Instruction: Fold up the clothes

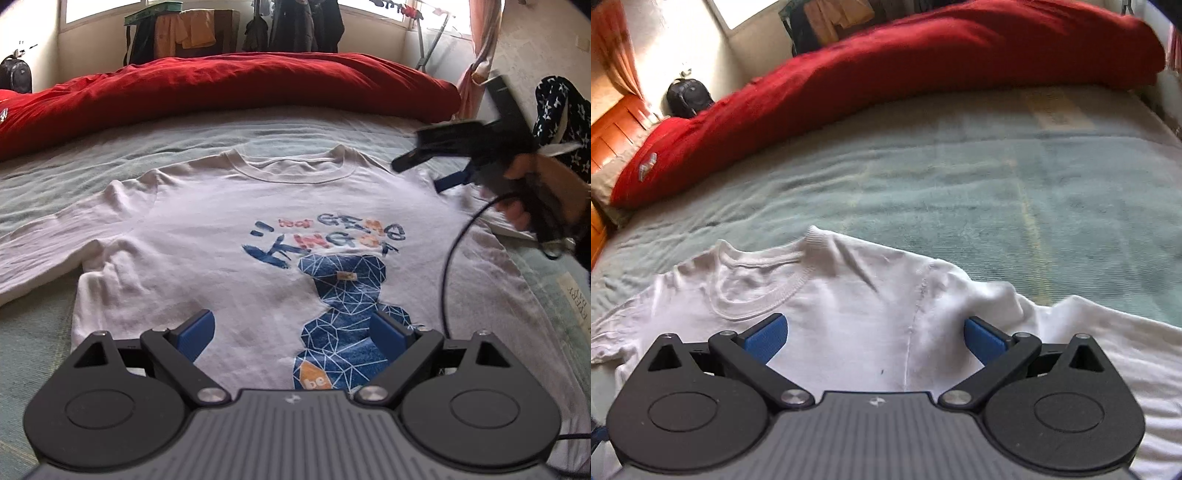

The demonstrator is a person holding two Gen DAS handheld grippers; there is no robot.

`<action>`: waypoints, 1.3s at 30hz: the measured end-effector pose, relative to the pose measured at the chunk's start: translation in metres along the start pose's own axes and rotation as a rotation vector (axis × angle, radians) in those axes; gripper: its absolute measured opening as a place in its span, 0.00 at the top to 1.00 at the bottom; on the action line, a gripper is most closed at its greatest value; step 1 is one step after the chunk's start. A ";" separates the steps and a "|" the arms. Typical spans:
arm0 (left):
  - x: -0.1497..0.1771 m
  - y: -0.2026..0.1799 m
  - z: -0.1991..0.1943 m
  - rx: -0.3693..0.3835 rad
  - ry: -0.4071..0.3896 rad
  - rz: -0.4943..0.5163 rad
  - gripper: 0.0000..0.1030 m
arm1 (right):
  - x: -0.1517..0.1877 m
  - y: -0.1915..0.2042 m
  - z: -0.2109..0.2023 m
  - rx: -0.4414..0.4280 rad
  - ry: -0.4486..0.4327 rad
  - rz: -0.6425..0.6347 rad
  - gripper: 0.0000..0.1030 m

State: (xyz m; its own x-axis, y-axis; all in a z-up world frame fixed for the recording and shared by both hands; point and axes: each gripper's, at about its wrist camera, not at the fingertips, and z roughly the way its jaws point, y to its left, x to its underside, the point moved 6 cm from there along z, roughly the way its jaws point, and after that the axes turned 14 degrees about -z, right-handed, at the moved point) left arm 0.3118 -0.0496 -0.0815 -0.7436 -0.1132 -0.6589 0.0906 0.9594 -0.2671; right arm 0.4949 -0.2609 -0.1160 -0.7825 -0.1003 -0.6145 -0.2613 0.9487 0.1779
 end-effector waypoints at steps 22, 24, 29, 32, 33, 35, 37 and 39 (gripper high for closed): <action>0.011 0.021 -0.019 0.051 0.050 -0.052 0.11 | 0.019 -0.025 -0.058 0.146 -0.086 0.080 0.00; 0.011 0.023 -0.031 0.045 0.046 -0.038 0.11 | 0.021 -0.005 -0.079 0.104 -0.074 0.026 0.00; 0.012 0.026 -0.065 0.020 0.013 0.037 0.11 | 0.031 0.052 -0.136 0.040 -0.083 -0.150 0.00; 0.017 0.028 -0.078 0.018 0.006 0.089 0.08 | 0.046 0.085 -0.156 -0.016 -0.073 -0.226 0.00; 0.021 0.030 -0.079 0.020 0.012 0.102 0.08 | 0.054 0.095 -0.157 -0.031 -0.061 -0.251 0.00; 0.034 0.033 -0.076 0.036 0.041 0.115 0.08 | 0.075 0.116 -0.153 -0.045 -0.031 -0.311 0.00; 0.050 0.037 -0.073 0.052 0.074 0.127 0.08 | 0.098 0.135 -0.144 -0.025 -0.004 -0.381 0.00; 0.069 0.042 -0.073 0.052 0.111 0.121 0.08 | 0.121 0.152 -0.134 -0.011 0.026 -0.428 0.00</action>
State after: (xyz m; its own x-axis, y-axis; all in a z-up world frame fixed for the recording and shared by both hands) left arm 0.2163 0.0013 -0.0869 -0.7935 0.0347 -0.6076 0.2162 0.9493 -0.2281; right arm 0.2847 -0.1693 -0.0602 -0.6160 -0.4921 -0.6150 -0.5717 0.8165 -0.0806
